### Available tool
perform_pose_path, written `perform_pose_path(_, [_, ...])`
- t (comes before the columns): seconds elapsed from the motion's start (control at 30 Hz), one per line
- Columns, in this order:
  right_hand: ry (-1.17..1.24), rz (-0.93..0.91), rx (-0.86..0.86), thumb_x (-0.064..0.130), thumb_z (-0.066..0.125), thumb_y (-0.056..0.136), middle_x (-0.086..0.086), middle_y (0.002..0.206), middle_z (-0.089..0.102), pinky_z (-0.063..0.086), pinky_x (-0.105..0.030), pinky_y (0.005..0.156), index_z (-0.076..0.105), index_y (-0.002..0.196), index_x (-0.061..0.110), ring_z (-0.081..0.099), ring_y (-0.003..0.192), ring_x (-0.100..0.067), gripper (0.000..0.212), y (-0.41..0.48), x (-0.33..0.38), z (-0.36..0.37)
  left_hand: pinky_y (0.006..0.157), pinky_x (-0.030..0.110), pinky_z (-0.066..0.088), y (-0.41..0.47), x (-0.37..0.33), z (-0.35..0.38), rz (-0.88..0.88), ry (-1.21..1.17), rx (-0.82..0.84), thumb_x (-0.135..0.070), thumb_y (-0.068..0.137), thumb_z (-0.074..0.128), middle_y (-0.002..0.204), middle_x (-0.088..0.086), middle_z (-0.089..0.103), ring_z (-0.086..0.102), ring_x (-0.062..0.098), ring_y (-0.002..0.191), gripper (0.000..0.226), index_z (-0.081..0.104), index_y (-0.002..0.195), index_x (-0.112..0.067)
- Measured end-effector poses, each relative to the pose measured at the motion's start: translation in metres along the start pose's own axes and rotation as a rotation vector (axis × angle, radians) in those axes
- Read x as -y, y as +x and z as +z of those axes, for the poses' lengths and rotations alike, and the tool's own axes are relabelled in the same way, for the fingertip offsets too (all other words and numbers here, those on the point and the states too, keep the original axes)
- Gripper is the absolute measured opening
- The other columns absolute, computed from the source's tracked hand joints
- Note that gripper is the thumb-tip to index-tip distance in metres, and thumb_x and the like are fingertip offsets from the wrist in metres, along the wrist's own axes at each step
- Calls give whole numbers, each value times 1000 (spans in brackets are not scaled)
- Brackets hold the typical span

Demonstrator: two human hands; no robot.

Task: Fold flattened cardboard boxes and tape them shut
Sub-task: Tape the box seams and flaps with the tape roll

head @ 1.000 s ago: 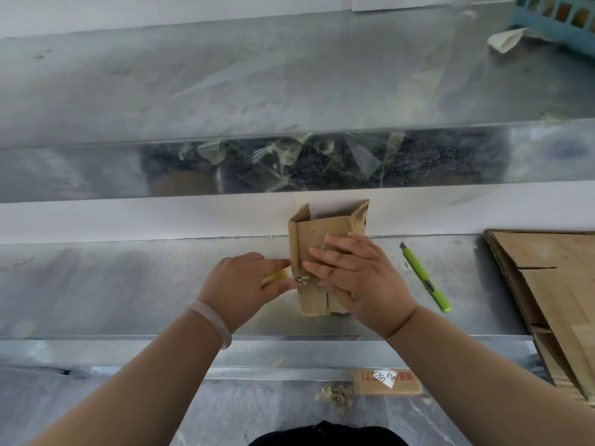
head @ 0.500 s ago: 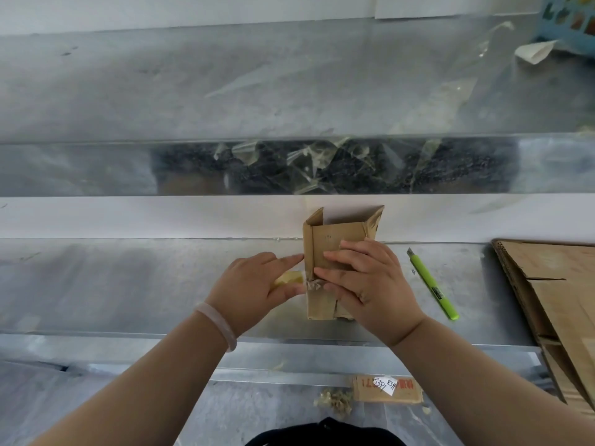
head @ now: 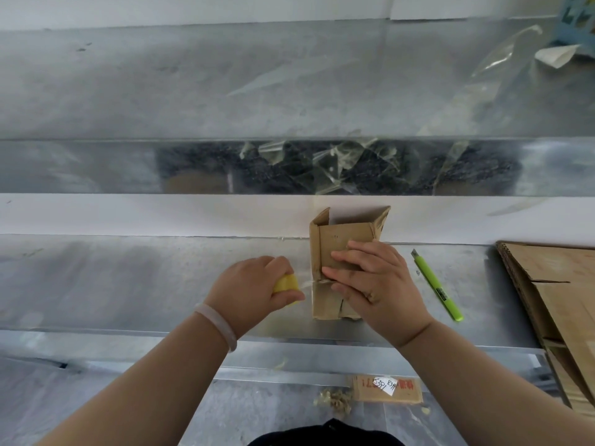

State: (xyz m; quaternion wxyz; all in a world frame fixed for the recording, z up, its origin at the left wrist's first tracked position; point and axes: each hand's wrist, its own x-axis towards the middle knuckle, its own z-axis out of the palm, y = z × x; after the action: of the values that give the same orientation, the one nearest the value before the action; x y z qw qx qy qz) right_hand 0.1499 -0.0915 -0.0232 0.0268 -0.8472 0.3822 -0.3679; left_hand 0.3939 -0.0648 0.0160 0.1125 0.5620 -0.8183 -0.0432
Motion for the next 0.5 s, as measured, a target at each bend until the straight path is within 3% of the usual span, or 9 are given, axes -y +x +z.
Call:
perform_pose_path(0.13, [6, 5, -10, 44, 56, 95, 11, 119, 68, 38, -44, 107, 75, 109, 33, 56, 121, -18, 26, 0, 2, 3, 57, 29, 49, 4, 8, 8, 63, 53, -109, -74, 78, 38, 82, -9, 65, 63, 15, 67, 58, 68, 91, -26])
perform_pose_path(0.23, [12, 11, -6, 44, 56, 95, 11, 120, 68, 38, -45, 107, 75, 109, 33, 56, 121, -18, 26, 0, 3, 4, 76, 31, 47, 6, 5, 4, 11, 145, 43, -76, 80, 39, 104, -9, 64, 62, 16, 91, 62, 65, 113, -30])
perform_pose_path(0.3, [15, 15, -9, 43, 57, 94, 11, 120, 68, 38, -45, 108, 75, 109, 33, 56, 122, -18, 25, 0, 3, 4, 82, 29, 46, 4, 7, 5, 4, 177, 60, -78, 79, 34, 112, -11, 62, 60, 14, 99, 69, 59, 124, -33])
perform_pose_path(0.4, [18, 25, -13, 42, 58, 93, 11, 120, 68, 38, -46, 107, 75, 109, 33, 55, 122, -18, 25, -1, 2, 3, 73, 28, 51, 1, 8, 5, 30, 82, -13, -84, 76, 17, 101, -10, 67, 64, 12, 86, 85, 64, 121, -30])
perform_pose_path(0.5, [20, 22, -28, 42, 58, 94, 10, 120, 68, 39, -47, 106, 75, 108, 32, 55, 122, -18, 25, -2, 1, 2, 67, 24, 49, -7, 11, 9, 48, -85, -101, -81, 79, 27, 97, -9, 67, 63, 11, 80, 76, 64, 120, -29])
